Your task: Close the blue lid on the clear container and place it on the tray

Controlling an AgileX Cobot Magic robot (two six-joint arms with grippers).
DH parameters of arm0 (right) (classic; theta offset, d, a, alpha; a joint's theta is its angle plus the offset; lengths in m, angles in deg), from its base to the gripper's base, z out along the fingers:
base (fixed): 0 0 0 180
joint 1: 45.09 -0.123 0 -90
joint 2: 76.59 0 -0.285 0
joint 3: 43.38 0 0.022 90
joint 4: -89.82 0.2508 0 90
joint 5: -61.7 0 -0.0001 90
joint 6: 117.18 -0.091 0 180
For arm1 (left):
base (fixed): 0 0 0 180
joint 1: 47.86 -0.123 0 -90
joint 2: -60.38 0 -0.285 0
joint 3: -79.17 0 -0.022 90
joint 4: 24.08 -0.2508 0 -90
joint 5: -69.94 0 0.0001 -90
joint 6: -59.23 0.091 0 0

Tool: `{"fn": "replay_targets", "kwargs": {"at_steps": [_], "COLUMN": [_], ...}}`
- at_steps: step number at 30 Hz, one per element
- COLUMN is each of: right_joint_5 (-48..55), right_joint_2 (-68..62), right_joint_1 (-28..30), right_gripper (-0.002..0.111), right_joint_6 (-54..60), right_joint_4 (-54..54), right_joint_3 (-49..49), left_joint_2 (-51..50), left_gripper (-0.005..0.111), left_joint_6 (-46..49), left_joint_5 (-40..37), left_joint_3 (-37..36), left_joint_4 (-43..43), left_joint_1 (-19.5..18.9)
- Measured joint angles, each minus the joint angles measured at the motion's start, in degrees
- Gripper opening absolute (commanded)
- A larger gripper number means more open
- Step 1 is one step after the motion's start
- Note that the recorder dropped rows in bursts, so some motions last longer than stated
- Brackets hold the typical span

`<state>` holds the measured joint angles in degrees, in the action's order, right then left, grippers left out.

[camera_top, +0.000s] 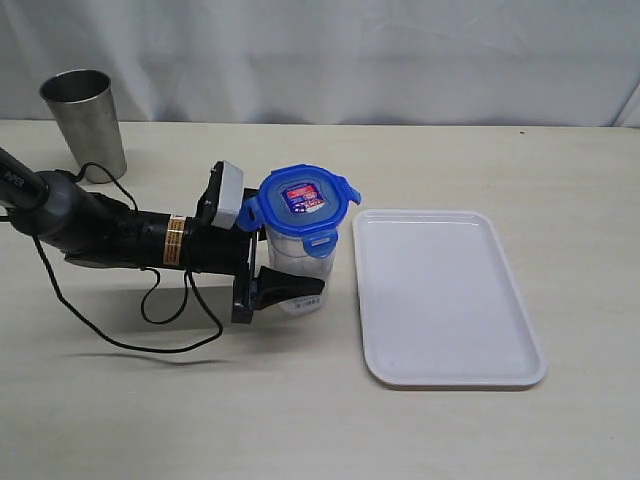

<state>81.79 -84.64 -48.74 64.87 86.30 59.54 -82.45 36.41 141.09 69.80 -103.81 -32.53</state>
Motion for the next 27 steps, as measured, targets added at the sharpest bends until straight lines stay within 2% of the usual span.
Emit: {"fn": "replay_targets", "kwargs": {"at_steps": [11, 17, 21, 24, 27], "right_joint_5": [-1.9, -20.8, -33.5, -37.9, -38.5], "right_joint_2": [0.0, 0.0, 0.0, 0.0, 0.0], "right_joint_1": [0.0, 0.0, 0.0, 0.0, 0.0], "right_gripper": [0.005, 0.005, 0.005, 0.005, 0.005], "right_joint_6": [0.0, 0.0, -6.2, -14.5, -17.4], "right_joint_4": [-0.4, -0.8, -0.2, 3.9, 3.5], "right_joint_3": [0.0, -0.1, -0.1, -0.1, 0.2], "left_joint_2": [0.0, 0.0, 0.0, 0.0, 0.0], "left_gripper": [0.0, 0.0, 0.0, 0.0, 0.0], "left_joint_6": [0.1, 0.1, 0.1, 0.1, 0.1], "left_joint_5": [-0.1, -0.1, -0.1, -0.1, -0.1], "left_joint_3": [0.0, 0.0, 0.0, 0.0, 0.0], "left_joint_4": [0.4, 0.4, 0.4, 0.4, 0.4], "left_joint_1": [0.0, 0.0, 0.0, 0.0, 0.0]}}
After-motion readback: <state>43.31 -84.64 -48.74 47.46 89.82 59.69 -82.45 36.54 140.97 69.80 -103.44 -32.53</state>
